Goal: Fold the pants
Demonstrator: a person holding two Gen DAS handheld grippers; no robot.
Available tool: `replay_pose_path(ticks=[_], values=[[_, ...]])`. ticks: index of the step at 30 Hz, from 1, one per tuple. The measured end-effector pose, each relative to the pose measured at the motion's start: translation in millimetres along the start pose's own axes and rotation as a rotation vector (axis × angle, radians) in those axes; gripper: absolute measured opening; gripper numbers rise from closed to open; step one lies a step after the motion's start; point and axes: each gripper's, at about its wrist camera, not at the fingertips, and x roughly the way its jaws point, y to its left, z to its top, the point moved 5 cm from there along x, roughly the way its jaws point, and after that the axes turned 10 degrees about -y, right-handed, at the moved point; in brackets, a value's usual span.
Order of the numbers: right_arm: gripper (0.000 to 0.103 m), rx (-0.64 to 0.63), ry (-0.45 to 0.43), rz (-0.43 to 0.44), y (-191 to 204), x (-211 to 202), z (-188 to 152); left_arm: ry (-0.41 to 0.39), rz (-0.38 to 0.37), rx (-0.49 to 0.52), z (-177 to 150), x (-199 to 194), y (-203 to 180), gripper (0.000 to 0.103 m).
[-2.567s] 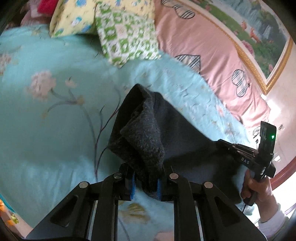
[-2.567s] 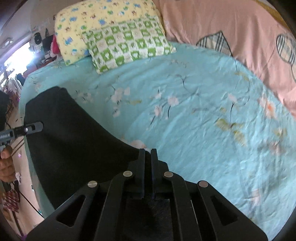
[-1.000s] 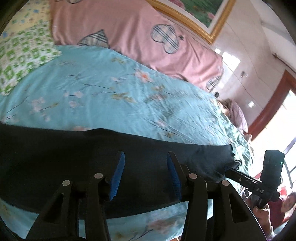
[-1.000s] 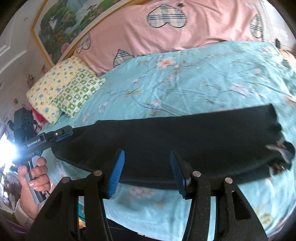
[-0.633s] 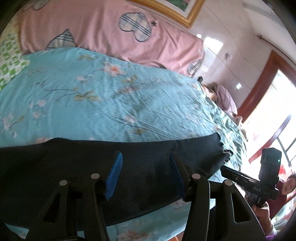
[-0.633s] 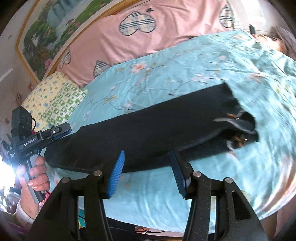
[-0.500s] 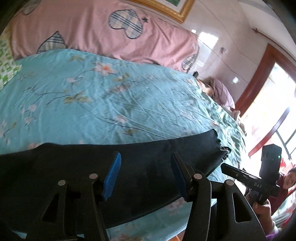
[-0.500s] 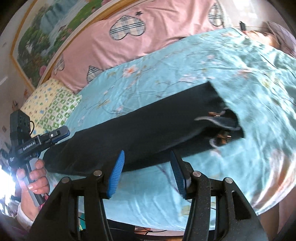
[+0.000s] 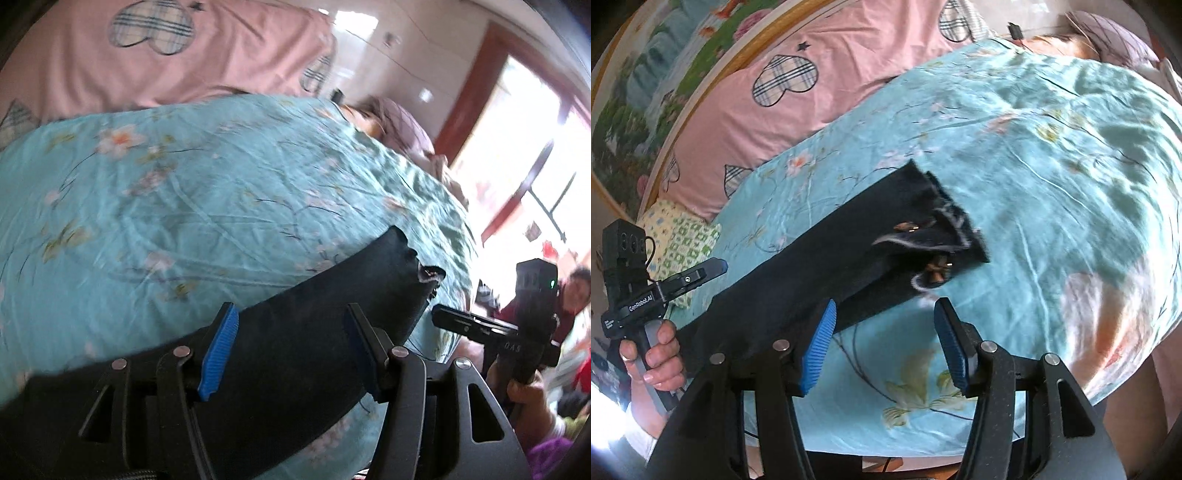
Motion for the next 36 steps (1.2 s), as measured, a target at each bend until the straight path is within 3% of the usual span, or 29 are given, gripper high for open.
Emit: replay_pose_path(ticks=[9, 17, 19, 21, 23, 29, 33, 36], values=[[0.063, 0.059, -0.012, 0.005, -8.0, 8.1, 10.2, 0.1, -0.054, 0.118, 15.9, 49.0, -27.8, 0.064], [0.063, 0.222, -0.048, 0.055, -25.4, 19.0, 19.7, 0.213, -0.104, 0.198, 17.8, 93.7, -50.5, 0.064], [0.053, 0.197, -0.061, 0.038, -25.9, 19.4, 20.8, 0.246, -0.117, 0.212, 17.2, 105.1, -56.3, 0.064], [0.031, 0.173, -0.058, 0.027, -29.1, 21.0, 19.8, 0.269, -0.127, 0.224, 16.7, 113.9, -62.3, 0.064], [0.018, 0.178, -0.06, 0.04, -34.5, 21.3, 19.9, 0.293, -0.14, 0.246, 15.8, 122.8, -70.3, 0.064], [0.014, 0.168, -0.094, 0.088, -44.6, 10.9, 21.9, 0.373, -0.196, 0.282, 17.4, 155.2, -92.2, 0.064], [0.014, 0.189, -0.09, 0.108, -51.9, 9.9, 20.4, 0.424, -0.273, 0.273, 20.6, 176.7, -104.9, 0.063], [0.014, 0.19, -0.086, 0.115, -53.3, 11.1, 18.6, 0.447, -0.339, 0.26, 24.4, 188.3, -112.3, 0.053]])
